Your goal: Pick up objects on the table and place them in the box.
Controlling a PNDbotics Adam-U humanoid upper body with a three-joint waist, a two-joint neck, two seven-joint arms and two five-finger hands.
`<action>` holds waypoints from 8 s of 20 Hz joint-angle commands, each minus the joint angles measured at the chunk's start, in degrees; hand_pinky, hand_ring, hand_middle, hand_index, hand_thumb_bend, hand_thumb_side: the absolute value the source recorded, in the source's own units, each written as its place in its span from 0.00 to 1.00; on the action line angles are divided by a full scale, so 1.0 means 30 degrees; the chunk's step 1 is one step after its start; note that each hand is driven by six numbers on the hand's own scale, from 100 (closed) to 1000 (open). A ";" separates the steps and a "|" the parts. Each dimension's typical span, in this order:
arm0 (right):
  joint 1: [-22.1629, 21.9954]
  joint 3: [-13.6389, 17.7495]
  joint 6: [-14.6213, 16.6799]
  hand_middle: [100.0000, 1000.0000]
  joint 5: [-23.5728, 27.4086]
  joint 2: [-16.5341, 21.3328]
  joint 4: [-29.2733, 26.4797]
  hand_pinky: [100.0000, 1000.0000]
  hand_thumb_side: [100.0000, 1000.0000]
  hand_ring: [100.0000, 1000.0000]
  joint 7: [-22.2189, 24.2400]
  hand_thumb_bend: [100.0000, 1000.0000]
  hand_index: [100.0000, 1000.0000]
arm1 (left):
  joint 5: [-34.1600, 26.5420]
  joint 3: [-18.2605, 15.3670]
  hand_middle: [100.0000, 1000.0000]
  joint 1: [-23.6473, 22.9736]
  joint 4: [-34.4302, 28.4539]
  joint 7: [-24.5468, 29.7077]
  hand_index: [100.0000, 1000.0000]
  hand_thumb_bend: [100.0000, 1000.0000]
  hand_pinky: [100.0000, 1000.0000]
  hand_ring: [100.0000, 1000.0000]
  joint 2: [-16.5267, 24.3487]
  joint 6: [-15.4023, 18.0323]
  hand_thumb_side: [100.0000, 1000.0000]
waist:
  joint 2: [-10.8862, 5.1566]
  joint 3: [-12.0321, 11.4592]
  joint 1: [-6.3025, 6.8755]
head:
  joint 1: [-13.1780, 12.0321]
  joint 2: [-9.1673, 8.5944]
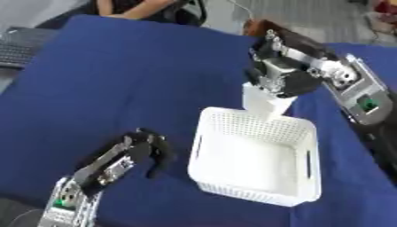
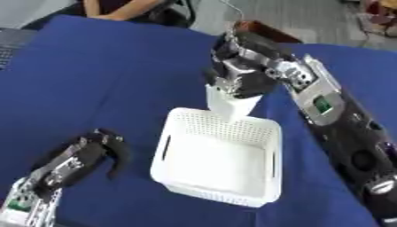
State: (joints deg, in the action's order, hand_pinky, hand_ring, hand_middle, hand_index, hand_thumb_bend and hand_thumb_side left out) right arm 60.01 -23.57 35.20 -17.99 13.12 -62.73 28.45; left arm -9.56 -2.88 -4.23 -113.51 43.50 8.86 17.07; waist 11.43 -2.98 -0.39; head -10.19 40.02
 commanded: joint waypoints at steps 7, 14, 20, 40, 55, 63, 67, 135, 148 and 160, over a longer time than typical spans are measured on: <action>-0.0539 0.0137 0.5591 0.00 -0.1063 -0.0520 0.0365 0.00 0.64 0.00 0.5762 0.00 0.10 | -0.0058 -0.0048 0.34 0.0166 -0.0360 0.0104 0.64 0.01 0.07 0.18 0.0063 0.0027 0.92 | -0.0130 -0.0036 0.0120 | 0.0088 -0.0235; -0.0985 -0.0041 0.5591 0.00 -0.1702 -0.0852 0.0295 0.00 0.63 0.00 0.5851 0.00 0.10 | -0.0058 -0.0060 0.34 0.0161 -0.0361 0.0113 0.64 0.00 0.07 0.18 0.0068 0.0051 0.91 | -0.0130 -0.0027 0.0138 | 0.0065 -0.0222; -0.0651 -0.1047 0.5591 0.00 0.0193 -0.0545 -0.1693 0.00 0.64 0.00 0.6100 0.00 0.10 | 0.0031 -0.0117 0.35 0.0123 -0.0323 0.0055 0.64 0.01 0.07 0.18 0.0138 0.0026 0.91 | -0.0187 0.0076 0.0007 | -0.0004 -0.0180; -0.0578 -0.0761 0.5591 0.00 0.0652 -0.0135 -0.2614 0.00 0.65 0.00 0.6214 0.00 0.10 | -0.0136 -0.0142 0.35 0.0078 -0.0334 0.0019 0.64 0.00 0.07 0.18 0.0284 0.0001 0.91 | -0.0409 0.0224 -0.0036 | -0.0025 -0.0246; 0.0889 -0.0981 0.5591 0.00 0.0346 0.0532 -0.4333 0.00 0.69 0.00 0.4597 0.00 0.11 | -0.0197 -0.0205 0.35 -0.0093 -0.0291 -0.0054 0.64 0.00 0.07 0.18 0.0457 -0.0032 0.91 | -0.0705 0.0380 -0.0191 | -0.0169 -0.0261; 0.0553 -0.1331 0.5591 0.00 0.0880 0.0467 -0.4324 0.00 0.67 0.00 0.5003 0.00 0.11 | -0.0135 -0.0202 0.35 -0.0119 -0.0317 -0.0038 0.64 0.00 0.07 0.18 0.0409 -0.0001 0.91 | -0.0653 0.0375 -0.0137 | -0.0120 -0.0189; 0.0277 -0.1505 0.5584 0.00 0.1652 0.0443 -0.4214 0.00 0.65 0.00 0.5504 0.00 0.10 | -0.0105 -0.0197 0.35 -0.0116 -0.0318 -0.0035 0.64 0.00 0.07 0.18 0.0398 0.0015 0.91 | -0.0625 0.0389 -0.0118 | -0.0105 -0.0162; -0.4590 -0.0924 0.3794 0.96 0.2323 -0.0456 0.0339 0.86 1.00 0.90 0.7776 0.00 1.00 | -0.0069 -0.0055 0.35 0.0207 -0.0341 0.0103 0.64 0.00 0.07 0.19 0.0180 0.0046 0.91 | -0.0160 0.0492 0.0148 | 0.0187 -0.0199; -0.0572 -0.0955 0.4452 0.72 0.6629 0.0565 -0.2620 0.32 0.92 0.60 0.5446 0.11 0.85 | -0.0107 -0.0093 0.36 -0.0032 -0.0204 0.0065 0.64 0.00 0.07 0.19 0.0365 -0.0002 0.91 | -0.0586 0.0538 -0.0051 | -0.0068 -0.0251; 0.3547 -0.0159 0.2378 0.79 1.0523 0.2540 -0.5426 0.46 0.94 0.69 0.5569 0.05 0.89 | -0.0137 -0.0130 0.36 -0.0232 -0.0008 0.0023 0.64 0.00 0.07 0.19 0.0538 -0.0038 0.91 | -0.0945 0.0630 -0.0259 | -0.0333 -0.0301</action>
State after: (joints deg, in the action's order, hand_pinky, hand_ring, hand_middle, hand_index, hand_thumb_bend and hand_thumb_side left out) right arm 69.08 -25.26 30.01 14.25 19.53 -78.04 33.63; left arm -9.62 -3.17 -5.04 -112.80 43.63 9.40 16.91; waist 9.57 -1.02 -1.38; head -10.73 39.99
